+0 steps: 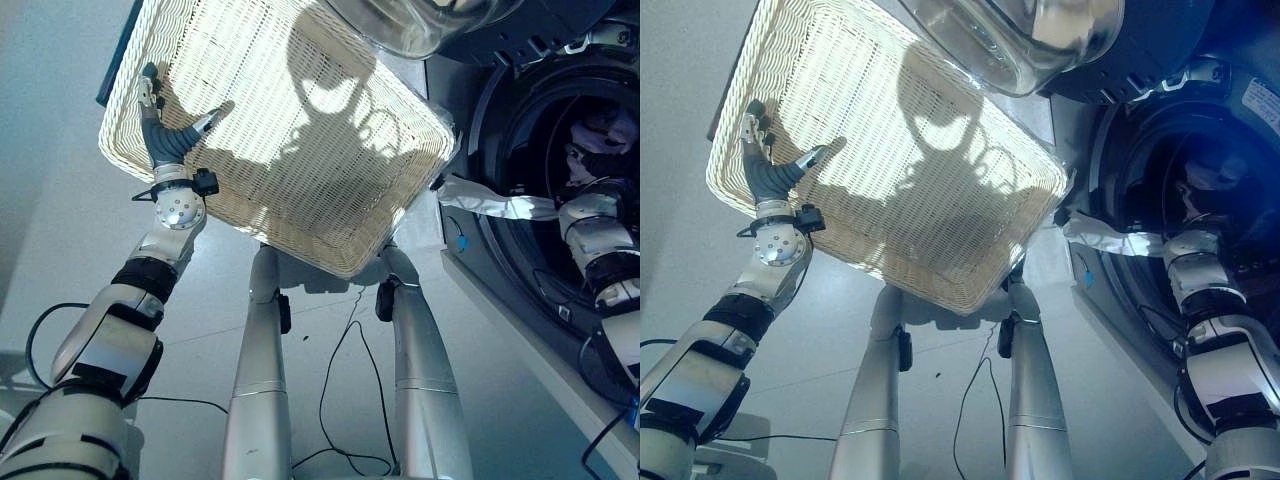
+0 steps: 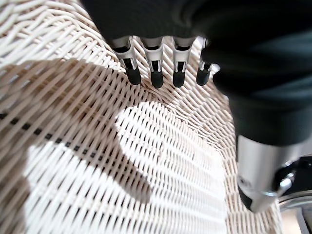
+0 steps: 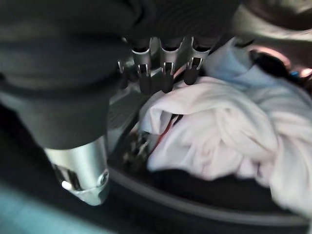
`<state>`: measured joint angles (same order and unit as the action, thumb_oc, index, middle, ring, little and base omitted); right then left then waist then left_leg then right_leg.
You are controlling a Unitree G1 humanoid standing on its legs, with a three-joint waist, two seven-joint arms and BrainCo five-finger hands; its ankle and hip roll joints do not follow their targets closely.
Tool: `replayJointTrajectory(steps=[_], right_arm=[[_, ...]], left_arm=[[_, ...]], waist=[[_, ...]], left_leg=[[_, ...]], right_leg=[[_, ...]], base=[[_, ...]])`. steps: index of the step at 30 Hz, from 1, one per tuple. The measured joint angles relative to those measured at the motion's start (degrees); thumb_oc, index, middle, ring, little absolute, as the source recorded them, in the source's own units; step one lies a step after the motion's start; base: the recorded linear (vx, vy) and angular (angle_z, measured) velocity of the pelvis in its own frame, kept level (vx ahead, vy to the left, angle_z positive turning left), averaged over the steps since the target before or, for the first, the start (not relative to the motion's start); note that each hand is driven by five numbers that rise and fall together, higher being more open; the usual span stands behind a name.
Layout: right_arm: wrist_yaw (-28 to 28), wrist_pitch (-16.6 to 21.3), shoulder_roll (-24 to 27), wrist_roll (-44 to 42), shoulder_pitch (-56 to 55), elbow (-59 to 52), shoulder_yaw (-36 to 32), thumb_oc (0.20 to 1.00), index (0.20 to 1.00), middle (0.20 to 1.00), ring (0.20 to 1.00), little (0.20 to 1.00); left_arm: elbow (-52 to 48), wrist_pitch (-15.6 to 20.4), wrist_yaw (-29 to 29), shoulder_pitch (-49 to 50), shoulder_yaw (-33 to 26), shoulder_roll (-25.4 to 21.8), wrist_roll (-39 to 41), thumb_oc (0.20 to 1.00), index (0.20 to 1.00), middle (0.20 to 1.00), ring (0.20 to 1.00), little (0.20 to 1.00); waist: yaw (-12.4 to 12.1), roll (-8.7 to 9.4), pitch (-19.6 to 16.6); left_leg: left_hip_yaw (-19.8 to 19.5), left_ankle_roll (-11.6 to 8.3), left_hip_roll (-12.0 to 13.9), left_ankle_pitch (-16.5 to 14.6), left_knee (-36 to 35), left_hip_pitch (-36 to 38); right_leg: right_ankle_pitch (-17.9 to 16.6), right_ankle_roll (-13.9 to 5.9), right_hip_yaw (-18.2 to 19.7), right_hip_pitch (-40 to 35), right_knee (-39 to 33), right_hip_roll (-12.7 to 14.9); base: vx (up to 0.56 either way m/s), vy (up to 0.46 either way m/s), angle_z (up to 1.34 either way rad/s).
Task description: Put the clothes into the washing machine.
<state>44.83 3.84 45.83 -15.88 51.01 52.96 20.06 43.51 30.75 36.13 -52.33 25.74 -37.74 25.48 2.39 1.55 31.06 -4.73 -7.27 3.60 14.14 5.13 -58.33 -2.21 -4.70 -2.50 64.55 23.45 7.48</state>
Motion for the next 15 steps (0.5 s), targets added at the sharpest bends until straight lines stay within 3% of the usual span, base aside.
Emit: replayJointTrajectory(steps=[2,3,8,15], right_arm=[[0.00,0.00,0.00,0.00,0.00,0.00,0.00,1.000,1.000,1.000,1.000,1.000],[0.60,0.02,-2.86,2.10,-3.82,-3.28,0.01,1.000,1.000,1.000,1.000,1.000],[0.79,-0.18,-7.47,8.42,-12.45,-11.11,1.39,1.000,1.000,1.000,1.000,1.000],[-1.51,0.74,-9.60,14.96,-17.43,-7.06,3.34,1.000,1.000,1.000,1.000,1.000]], left_arm=[[0.00,0.00,0.00,0.00,0.00,0.00,0.00,1.000,1.000,1.000,1.000,1.000],[-0.04,-0.05,0.10,2.42,-0.10,1.86,-0.04,1.000,1.000,1.000,1.000,1.000],[-0.91,-1.23,-0.50,9.05,-3.73,5.43,-2.31,1.000,1.000,1.000,1.000,1.000],[0.55,-1.90,-4.56,11.98,-4.59,6.28,-2.32,1.000,1.000,1.000,1.000,1.000]], waist=[[0.00,0.00,0.00],[0.29,0.01,0.00],[1.72,0.19,0.05],[1.53,0.24,-0.96]], left_leg=[[0.00,0.00,0.00,0.00,0.00,0.00],[0.32,0.00,-0.11,-0.07,-0.11,1.88],[1.61,0.45,-0.29,-1.44,1.12,7.42],[2.87,0.97,-0.33,-3.12,0.49,15.35]], right_leg=[[0.00,0.00,0.00,0.00,0.00,0.00],[0.24,0.09,0.37,-1.36,0.53,0.08],[0.34,-0.03,1.02,-7.13,0.24,0.30],[0.91,-0.96,1.74,-14.93,-1.46,0.45]], base=[[0.00,0.000,0.00],[0.00,0.000,0.00],[-0.07,0.076,-0.04],[-0.03,0.024,-0.05]])
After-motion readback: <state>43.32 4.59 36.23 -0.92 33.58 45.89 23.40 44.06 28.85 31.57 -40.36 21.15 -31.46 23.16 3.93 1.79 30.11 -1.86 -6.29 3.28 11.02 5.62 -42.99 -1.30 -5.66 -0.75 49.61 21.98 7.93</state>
